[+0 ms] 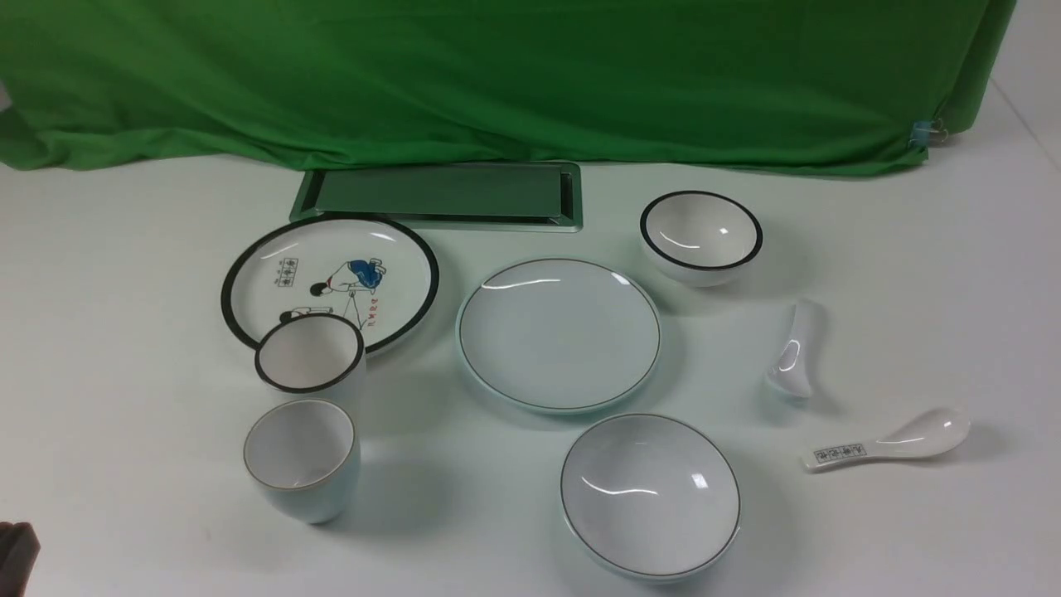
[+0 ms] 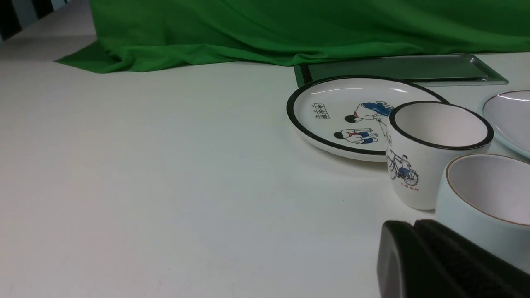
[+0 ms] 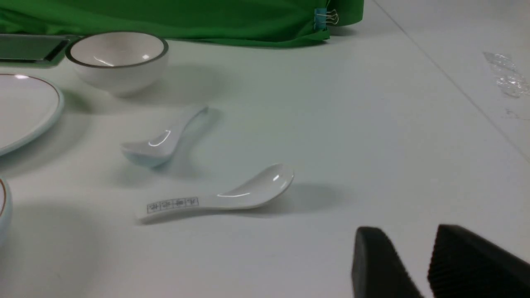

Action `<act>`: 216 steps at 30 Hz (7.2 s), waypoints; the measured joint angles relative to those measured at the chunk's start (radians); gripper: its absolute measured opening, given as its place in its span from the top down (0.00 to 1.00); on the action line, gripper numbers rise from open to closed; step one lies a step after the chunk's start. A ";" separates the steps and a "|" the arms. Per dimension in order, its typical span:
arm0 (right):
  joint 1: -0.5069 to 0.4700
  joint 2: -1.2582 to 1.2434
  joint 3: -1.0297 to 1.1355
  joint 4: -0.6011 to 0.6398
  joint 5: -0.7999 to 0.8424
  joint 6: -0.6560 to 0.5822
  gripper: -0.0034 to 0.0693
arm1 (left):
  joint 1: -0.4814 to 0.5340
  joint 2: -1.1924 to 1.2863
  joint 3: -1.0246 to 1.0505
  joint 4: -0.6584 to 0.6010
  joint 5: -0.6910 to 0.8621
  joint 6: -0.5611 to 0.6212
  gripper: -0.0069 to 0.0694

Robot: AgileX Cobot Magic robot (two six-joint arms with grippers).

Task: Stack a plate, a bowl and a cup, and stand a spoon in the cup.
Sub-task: Use the right arm to grab a blue rice bowl, then use the right arm to put the blue rice bowl into the blue large plate in the middle, then use the left arm to grab a blue teacup, then use the left arm to put the blue teacup into the blue rice bowl in the middle

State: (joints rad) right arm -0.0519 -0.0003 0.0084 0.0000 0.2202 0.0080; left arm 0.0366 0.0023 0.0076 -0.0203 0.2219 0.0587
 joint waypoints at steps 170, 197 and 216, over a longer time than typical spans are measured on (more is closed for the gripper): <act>0.519 1.773 -1.824 0.189 0.993 -0.306 0.36 | -0.242 1.295 -0.792 0.078 0.501 -0.233 0.26; 0.519 1.763 -1.771 0.181 0.965 -0.339 0.43 | -0.233 1.450 -0.798 -0.137 0.309 -0.098 0.55; 0.519 1.603 -1.766 0.179 0.993 -0.344 0.43 | -0.285 1.418 -1.176 -0.248 0.549 0.137 0.92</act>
State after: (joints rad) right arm 0.4668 1.6024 -1.7577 0.1786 1.2131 -0.3363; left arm -0.2483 1.4207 -1.1684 -0.2683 0.7712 0.1953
